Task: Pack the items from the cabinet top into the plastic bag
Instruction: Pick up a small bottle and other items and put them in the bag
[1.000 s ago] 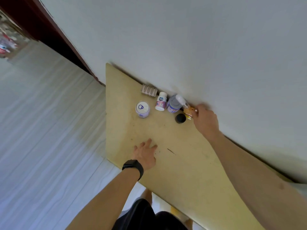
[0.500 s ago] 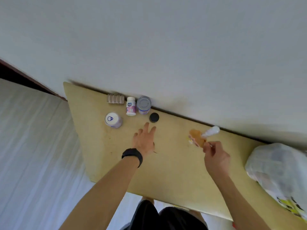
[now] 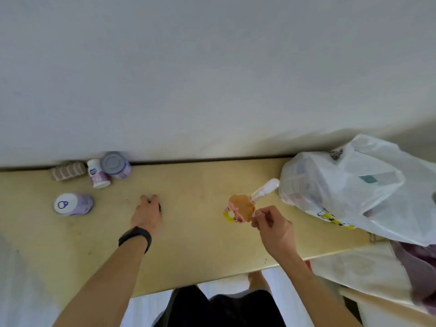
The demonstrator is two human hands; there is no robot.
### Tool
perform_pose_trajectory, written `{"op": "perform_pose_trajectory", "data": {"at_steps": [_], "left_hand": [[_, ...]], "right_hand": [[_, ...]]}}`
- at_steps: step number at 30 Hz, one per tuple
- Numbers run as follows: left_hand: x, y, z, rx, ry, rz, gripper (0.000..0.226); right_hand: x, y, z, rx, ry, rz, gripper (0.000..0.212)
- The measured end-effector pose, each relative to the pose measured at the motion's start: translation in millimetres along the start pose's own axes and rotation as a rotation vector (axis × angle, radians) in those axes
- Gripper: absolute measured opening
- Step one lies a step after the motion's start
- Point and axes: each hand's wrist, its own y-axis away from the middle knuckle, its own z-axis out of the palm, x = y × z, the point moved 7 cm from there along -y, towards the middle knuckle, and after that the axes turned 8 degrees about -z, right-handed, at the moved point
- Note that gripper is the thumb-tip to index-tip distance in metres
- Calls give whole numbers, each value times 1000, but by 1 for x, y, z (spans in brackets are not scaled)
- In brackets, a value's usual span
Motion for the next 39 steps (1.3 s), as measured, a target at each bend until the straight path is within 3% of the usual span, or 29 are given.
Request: {"op": "perform_pose_trajectory", "data": {"at_steps": [5,11,17,21,26,30,34,39], "left_hand": [[53,51,6,-148,162,74,33],[186,125,-67,-10,418,379,40],[359,254,-152,170,530,811,42],[455,327,-140,172,336,1087,44],[556,355,-49,298,-290,1281,44],[587,323,43,224,-677,1127,35],[581,289,94,46,-692,909,33],[582,275,107,255,-698,900,41]], "right_hand": [[-5,1,-66,78,-152,-6,14],[-18,23,-179,281,-344,-90,10],[29,67,-296,583,-424,-110,9],[95,89,-344,703,-355,-22,12],[177,101,-363,709,-271,117,14],[210,102,-369,682,-240,102,9],[229,92,-378,621,-212,53,8],[241,79,-394,564,-163,-16,10]]}}
